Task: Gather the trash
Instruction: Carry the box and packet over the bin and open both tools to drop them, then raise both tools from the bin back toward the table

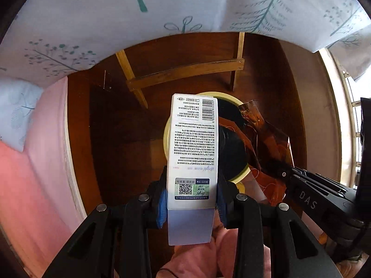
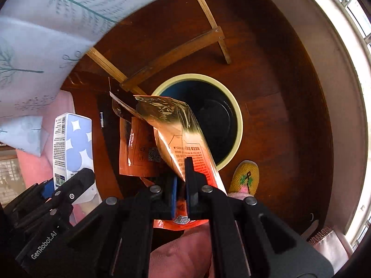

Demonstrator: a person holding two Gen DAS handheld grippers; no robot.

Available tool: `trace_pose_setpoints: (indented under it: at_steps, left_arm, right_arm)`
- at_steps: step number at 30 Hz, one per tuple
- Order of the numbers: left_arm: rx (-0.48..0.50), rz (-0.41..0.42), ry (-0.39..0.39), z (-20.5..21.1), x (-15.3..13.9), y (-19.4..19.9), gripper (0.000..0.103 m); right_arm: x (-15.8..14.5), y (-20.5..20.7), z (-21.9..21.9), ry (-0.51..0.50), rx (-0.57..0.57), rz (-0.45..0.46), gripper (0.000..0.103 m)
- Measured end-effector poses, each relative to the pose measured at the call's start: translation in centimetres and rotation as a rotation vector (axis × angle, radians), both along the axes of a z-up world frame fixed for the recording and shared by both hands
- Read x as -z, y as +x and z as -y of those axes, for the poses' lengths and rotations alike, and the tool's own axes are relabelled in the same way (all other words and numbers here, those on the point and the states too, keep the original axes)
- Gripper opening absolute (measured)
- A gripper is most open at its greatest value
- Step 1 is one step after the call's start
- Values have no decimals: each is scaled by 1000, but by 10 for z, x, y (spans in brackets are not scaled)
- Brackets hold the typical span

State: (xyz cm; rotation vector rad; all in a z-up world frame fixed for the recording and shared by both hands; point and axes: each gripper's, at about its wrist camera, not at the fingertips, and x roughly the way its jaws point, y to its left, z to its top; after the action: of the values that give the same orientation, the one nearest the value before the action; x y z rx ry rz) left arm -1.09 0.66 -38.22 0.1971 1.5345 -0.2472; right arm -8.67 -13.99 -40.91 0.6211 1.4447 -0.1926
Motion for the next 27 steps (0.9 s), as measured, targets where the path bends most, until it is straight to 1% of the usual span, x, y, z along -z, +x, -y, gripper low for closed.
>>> trace_pose_setpoints:
  at_steps: [2,4,6,7,8,9,10,13,14,16,20,24,26,27]
  left_arm:
    - [-2,-14,-4,-2,19,5,34]
    - [-5,-25,-5,-1,37,11,36]
    - [-14,-44,-9,-5,50,18,39]
    - [-16,-50,-6,-5,55,21,50]
    - [-18,-50,-3,-6,60,24,66]
    - [-22,-53,-5,-5,63,27,71]
    - [-25,-52,-10,-6,66,29,72]
    - [-27,-44,-3,-6,66,33,73]
    - [-29,-43,-3,-6,64,34,73]
    - [-32,-35,-7,-6,57,35,73]
    - [-38,-28,-17,-8,32,34,73]
    - [-45,-24,-28,-14,-8,30,73]
    - [-41,-11,-30,-16,-34,27,73]
    - [-36,-1,-36,-18,-52,25,73]
  right_arm:
    - [24,5,2,7,5,-19,4]
    - [42,8,8,15,16,-33,4]
    - [54,12,12,19,31,-34,10]
    - [56,13,13,18,39,-33,20]
    - [59,14,16,15,48,-30,34]
    - [63,14,18,16,56,-25,41]
    - [61,17,21,17,64,-22,52]
    - [64,20,24,14,65,-22,53]
    - [62,20,24,13,62,-25,53]
    - [50,20,24,8,53,-34,53]
    - [25,14,19,-2,28,-33,53]
    - [-12,5,11,-18,-2,-23,53]
    - [-35,2,7,-21,-13,-18,53]
    - [-49,1,5,-20,-13,-13,53]
